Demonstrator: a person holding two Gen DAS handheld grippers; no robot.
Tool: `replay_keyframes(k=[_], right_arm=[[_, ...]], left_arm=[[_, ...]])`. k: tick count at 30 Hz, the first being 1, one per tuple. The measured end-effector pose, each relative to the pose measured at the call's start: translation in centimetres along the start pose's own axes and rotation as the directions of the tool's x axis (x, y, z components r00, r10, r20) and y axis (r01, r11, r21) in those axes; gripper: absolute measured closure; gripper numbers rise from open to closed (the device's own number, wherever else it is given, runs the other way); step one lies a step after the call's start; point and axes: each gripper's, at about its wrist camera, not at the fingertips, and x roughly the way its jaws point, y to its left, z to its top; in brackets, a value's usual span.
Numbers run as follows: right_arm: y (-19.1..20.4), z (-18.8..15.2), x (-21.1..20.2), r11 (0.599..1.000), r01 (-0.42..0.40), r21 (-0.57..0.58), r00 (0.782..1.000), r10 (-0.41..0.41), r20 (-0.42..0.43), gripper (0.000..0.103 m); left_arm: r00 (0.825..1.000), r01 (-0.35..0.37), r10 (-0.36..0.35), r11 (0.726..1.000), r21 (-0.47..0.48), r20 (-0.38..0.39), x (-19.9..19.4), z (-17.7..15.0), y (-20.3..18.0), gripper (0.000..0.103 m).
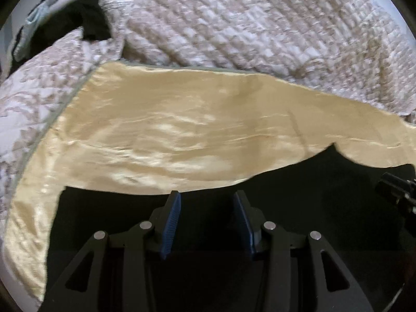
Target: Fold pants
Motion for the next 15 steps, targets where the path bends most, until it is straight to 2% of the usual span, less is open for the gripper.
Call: replay_keyframes(k=[3, 4, 6, 8, 11, 14, 15], right_arm=[[3.1, 0.0, 2.5, 0.996, -0.049, -0.070, 0.998, 0.045, -0.051, 0.074], [3.7, -0.1, 3.6, 0.995, -0.046, -0.091, 0.996, 0.039, -0.076, 0.074], [3.9, -0.2, 4.2, 0.995, -0.025, -0.100, 0.997, 0.018, -0.071, 0.074], [2.9, -0.1, 4.0, 0.998, -0.028, -0.052, 0.997, 0.025, -0.067, 0.074], [0.7, -0.1, 3.0, 1.000, 0.016, 0.027, 0.999, -0.015, -0.049, 0.074], [-1.3, -0.2, 2.0, 0.996, 0.071, 0.060, 0.997, -0.069, -0.040, 0.074], [-2.1, -0.3, 1.8, 0.992, 0.104, 0.074, 0.994, -0.101, -0.045, 0.068]], left_arm=[[0.999, -0.028, 0.028, 1.000, -0.013, -0.020, 0.8, 0.0, 1.3, 0.057], [0.999, -0.035, 0.035, 0.999, -0.009, -0.041, 1.5, -0.1, 1.6, 0.057], [0.998, -0.017, 0.016, 0.999, -0.032, -0.054, 2.1, -0.1, 2.3, 0.054], [0.998, -0.019, 0.017, 0.999, -0.045, -0.053, 1.9, 0.2, 2.6, 0.054], [0.998, -0.046, 0.044, 0.998, -0.053, -0.044, 1.5, 0.4, 3.2, 0.054], [0.998, -0.058, 0.056, 0.996, -0.073, -0.029, 1.3, 0.8, 4.7, 0.054], [0.997, -0.074, 0.071, 0.994, -0.083, -0.035, 1.6, 0.9, 5.4, 0.053]])
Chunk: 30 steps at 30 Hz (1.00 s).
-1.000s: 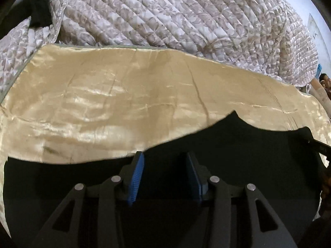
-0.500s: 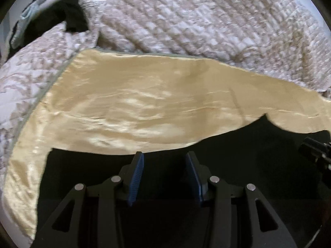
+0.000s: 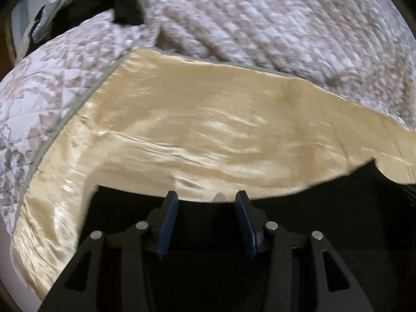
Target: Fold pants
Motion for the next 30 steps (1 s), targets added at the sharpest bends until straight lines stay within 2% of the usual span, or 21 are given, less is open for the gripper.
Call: replay_keyframes(k=[2, 4, 5, 8, 10, 12, 17, 20, 22, 23, 25, 28, 30], right_arm=[[-2.6, -0.4, 0.1, 0.997, 0.040, 0.071, 0.999, -0.039, -0.019, 0.062], [-5.6, -0.7, -0.4, 0.982, 0.015, 0.187, 1.000, -0.014, -0.004, 0.062], [-6.9, -0.9, -1.1, 0.972, 0.025, 0.232, 0.999, -0.030, 0.017, 0.062], [-9.4, -1.4, -3.4, 0.951, 0.109, 0.288, 0.990, -0.130, 0.057, 0.062], [-10.4, -2.2, -4.7, 0.942, 0.085, 0.326, 0.991, -0.115, 0.073, 0.062], [-9.7, -3.1, -5.7, 0.951, 0.120, 0.285, 0.987, -0.147, 0.072, 0.058], [-4.6, -6.4, -7.2, 0.987, 0.096, 0.128, 0.990, -0.108, 0.091, 0.058], [-1.3, -8.8, -7.3, 0.995, 0.091, 0.030, 0.989, -0.094, 0.118, 0.058], [0.4, -10.3, -6.2, 0.996, 0.080, -0.029, 0.994, -0.078, 0.080, 0.051], [0.7, -10.5, -6.0, 0.994, 0.097, -0.056, 0.991, -0.092, 0.094, 0.044], [1.2, -10.4, -5.7, 0.985, 0.133, -0.106, 0.986, -0.121, 0.111, 0.041], [0.1, -10.1, -5.8, 0.995, 0.097, -0.036, 0.990, -0.093, 0.103, 0.040], [-0.3, -10.0, -6.0, 0.994, 0.106, -0.021, 0.989, -0.103, 0.108, 0.040]], left_arm=[[1.000, -0.006, 0.005, 1.000, -0.027, -0.031, 1.3, 0.1, 1.6, 0.053], [0.999, 0.036, -0.038, 0.998, -0.057, -0.024, 1.4, 0.3, 2.5, 0.053], [0.999, 0.040, -0.041, 0.998, -0.056, -0.019, 1.1, 0.2, 2.6, 0.053], [1.000, 0.010, -0.009, 0.999, -0.037, 0.005, 0.2, -0.3, 2.1, 0.053], [1.000, 0.027, -0.027, 0.999, -0.016, 0.013, -0.8, -1.0, 1.3, 0.053], [0.997, 0.073, -0.074, 0.997, 0.025, 0.029, -2.2, -2.0, 0.1, 0.053], [0.986, 0.151, -0.156, 0.985, 0.080, 0.060, -5.8, -6.1, -2.5, 0.053], [0.980, 0.181, -0.189, 0.976, 0.123, 0.057, -6.9, -8.8, -3.7, 0.052], [0.984, 0.147, -0.161, 0.975, 0.167, 0.077, -6.8, -9.6, -4.2, 0.048], [0.985, 0.128, -0.147, 0.973, 0.193, 0.090, -6.8, -9.5, -4.4, 0.047], [0.986, 0.121, -0.140, 0.975, 0.187, 0.092, -6.8, -9.0, -3.9, 0.046], [0.989, 0.115, -0.126, 0.986, 0.123, 0.082, -6.4, -8.7, -2.1, 0.044], [0.992, 0.080, -0.089, 0.992, 0.099, 0.094, -6.4, -8.5, -0.8, 0.044]])
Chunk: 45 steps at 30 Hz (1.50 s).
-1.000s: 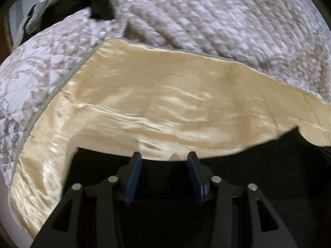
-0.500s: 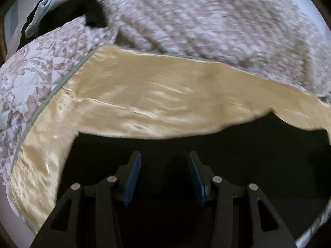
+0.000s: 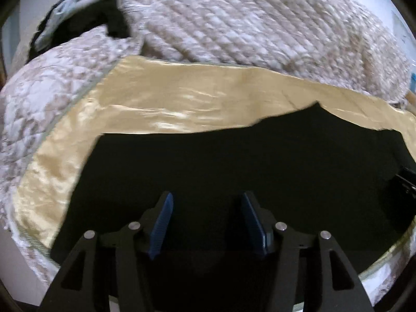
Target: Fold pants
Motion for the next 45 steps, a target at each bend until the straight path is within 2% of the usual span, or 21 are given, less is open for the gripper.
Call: replay_keyframes(k=[4, 6, 8, 11, 14, 16, 19, 21, 24, 28, 30, 35, 38, 39, 40, 41, 45], right_arm=[[-0.9, -0.1, -0.6, 0.999, 0.032, 0.023, 0.999, -0.033, 0.023, 0.040], [-1.6, -0.1, -1.0, 0.998, 0.014, 0.054, 0.999, -0.016, 0.034, 0.040], [-2.0, -0.1, -1.3, 0.997, 0.015, 0.075, 0.999, -0.019, 0.044, 0.040], [-2.6, 0.1, -1.7, 0.992, 0.084, 0.095, 0.994, -0.090, 0.056, 0.040], [-3.9, 0.1, -1.7, 0.984, 0.073, 0.165, 0.995, -0.083, 0.053, 0.040], [-4.2, 0.1, -1.8, 0.981, 0.066, 0.185, 0.996, -0.077, 0.053, 0.040], [-4.2, 0.1, -1.8, 0.982, 0.066, 0.175, 0.996, -0.077, 0.054, 0.040], [-4.1, 0.2, -1.8, 0.983, 0.065, 0.172, 0.996, -0.075, 0.054, 0.040], [-4.0, 0.2, -1.9, 0.981, 0.060, 0.182, 0.996, -0.071, 0.055, 0.040], [-3.9, 0.2, -1.8, 0.981, 0.057, 0.188, 0.996, -0.068, 0.056, 0.040], [-3.9, 0.2, -1.9, 0.981, 0.056, 0.185, 0.996, -0.067, 0.058, 0.040], [-3.4, 0.3, -1.8, 0.983, 0.046, 0.177, 0.997, -0.057, 0.058, 0.040], [-3.3, 0.3, -1.8, 0.983, 0.040, 0.178, 0.997, -0.051, 0.059, 0.040], [-3.3, 0.3, -1.7, 0.983, 0.038, 0.179, 0.997, -0.049, 0.059, 0.040], [-3.3, 0.3, -1.7, 0.983, 0.037, 0.180, 0.997, -0.048, 0.060, 0.040], [-3.3, 0.3, -1.7, 0.983, 0.036, 0.181, 0.997, -0.048, 0.060, 0.040], [-3.2, 0.4, -1.8, 0.982, 0.026, 0.185, 0.997, -0.038, 0.062, 0.040]], left_arm=[[0.998, -0.056, 0.055, 0.995, -0.079, -0.012, 0.3, 0.0, 3.5, 0.044], [0.996, -0.092, 0.091, 0.988, -0.125, -0.016, 0.3, 0.1, 5.4, 0.044], [0.992, -0.126, 0.124, 0.976, -0.179, -0.024, 0.1, 0.1, 7.4, 0.044], [0.986, -0.168, 0.160, 0.946, -0.277, -0.053, 0.1, -0.4, 10.3, 0.043], [0.992, -0.123, 0.113, 0.934, -0.334, -0.047, -0.1, -0.9, 11.9, 0.043], [0.992, -0.124, 0.117, 0.933, -0.336, -0.042, -0.3, -1.0, 12.3, 0.043], [0.992, -0.128, 0.125, 0.921, -0.369, -0.033, -0.2, -1.0, 13.5, 0.043], [0.995, -0.099, 0.092, 0.913, -0.396, -0.037, 0.1, -1.2, 14.1, 0.041], [0.995, -0.101, 0.094, 0.926, -0.365, -0.037, 0.3, -1.1, 13.4, 0.036], [1.000, -0.008, 0.000, 0.943, -0.332, -0.025, 0.5, -1.0, 12.0, 0.036], [0.998, 0.044, -0.055, 0.937, -0.346, -0.020, 0.6, -0.8, 12.1, 0.036], [0.998, 0.063, -0.070, 0.919, -0.390, -0.005, 0.8, -0.6, 12.6, 0.036], [0.998, 0.052, -0.059, 0.926, -0.375, -0.009, 0.8, -0.6, 12.1, 0.037], [0.998, 0.052, -0.060, 0.928, -0.368, -0.010, 0.7, -0.6, 12.0, 0.044], [0.998, 0.054, -0.063, 0.929, -0.366, -0.011, 0.6, -0.6, 11.8, 0.055], [0.997, 0.068, -0.077, 0.927, -0.370, -0.010, 0.6, -0.6, 11.9, 0.061], [0.996, 0.072, -0.083, 0.924, -0.376, -0.014, 0.6, -0.6, 12.1, 0.077]])
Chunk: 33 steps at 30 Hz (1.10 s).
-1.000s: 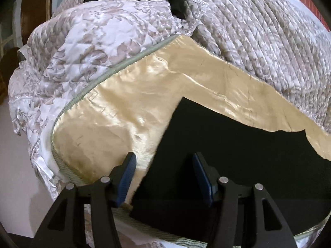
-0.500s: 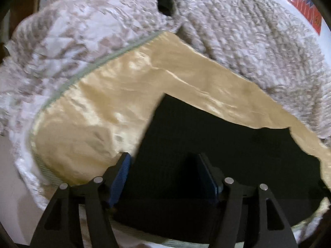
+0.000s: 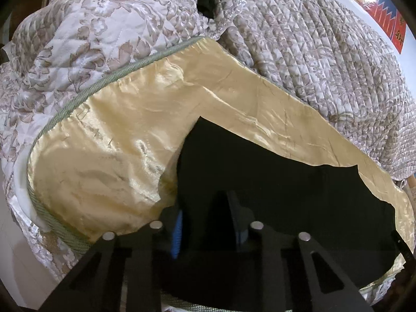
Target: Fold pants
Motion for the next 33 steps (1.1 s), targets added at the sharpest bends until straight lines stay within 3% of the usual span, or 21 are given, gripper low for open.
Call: replay_keyframes(k=[3, 7, 11, 16, 22, 26, 30, 33], right_arm=[[0.1, 0.1, 0.0, 1.000, -0.009, 0.002, 1.000, 0.009, 0.000, 0.040], [0.0, 0.1, -0.2, 1.000, -0.021, 0.018, 1.000, 0.021, 0.005, 0.040], [-0.2, 0.2, -0.4, 0.999, -0.030, 0.031, 1.000, 0.030, 0.009, 0.040], [-0.3, 0.2, -0.5, 0.998, -0.043, 0.046, 0.999, 0.042, 0.013, 0.040], [-0.7, 0.3, -0.7, 0.996, -0.056, 0.069, 0.998, 0.055, 0.016, 0.040], [-1.0, 0.1, -0.6, 0.995, -0.057, 0.079, 0.998, 0.057, 0.008, 0.040], [-1.5, 0.0, -0.6, 0.994, -0.063, 0.092, 0.998, 0.063, 0.000, 0.040], [-1.5, 0.0, -0.6, 0.994, -0.066, 0.092, 0.998, 0.066, 0.002, 0.040]], left_arm=[[1.000, 0.018, -0.018, 1.000, -0.025, 0.004, -0.3, 0.2, 0.2, 0.094], [0.996, 0.094, -0.094, 0.995, -0.028, -0.003, -0.8, 0.6, -0.7, 0.095], [0.980, 0.199, -0.199, 0.980, -0.016, -0.001, -1.8, 1.4, -2.7, 0.095], [0.944, 0.329, -0.329, 0.944, 0.010, -0.027, -2.4, 2.5, -7.4, 0.095], [0.881, 0.470, -0.460, 0.877, 0.096, -0.111, -1.7, 0.7, -16.1, 0.095], [0.851, 0.515, -0.483, 0.845, 0.144, -0.207, 0.2, -2.3, -20.9, 0.095], [0.849, 0.496, -0.432, 0.850, 0.178, -0.304, 2.8, -5.6, -23.3, 0.095], [0.842, 0.514, -0.443, 0.832, 0.208, -0.309, 2.0, -6.4, -23.2, 0.093]])
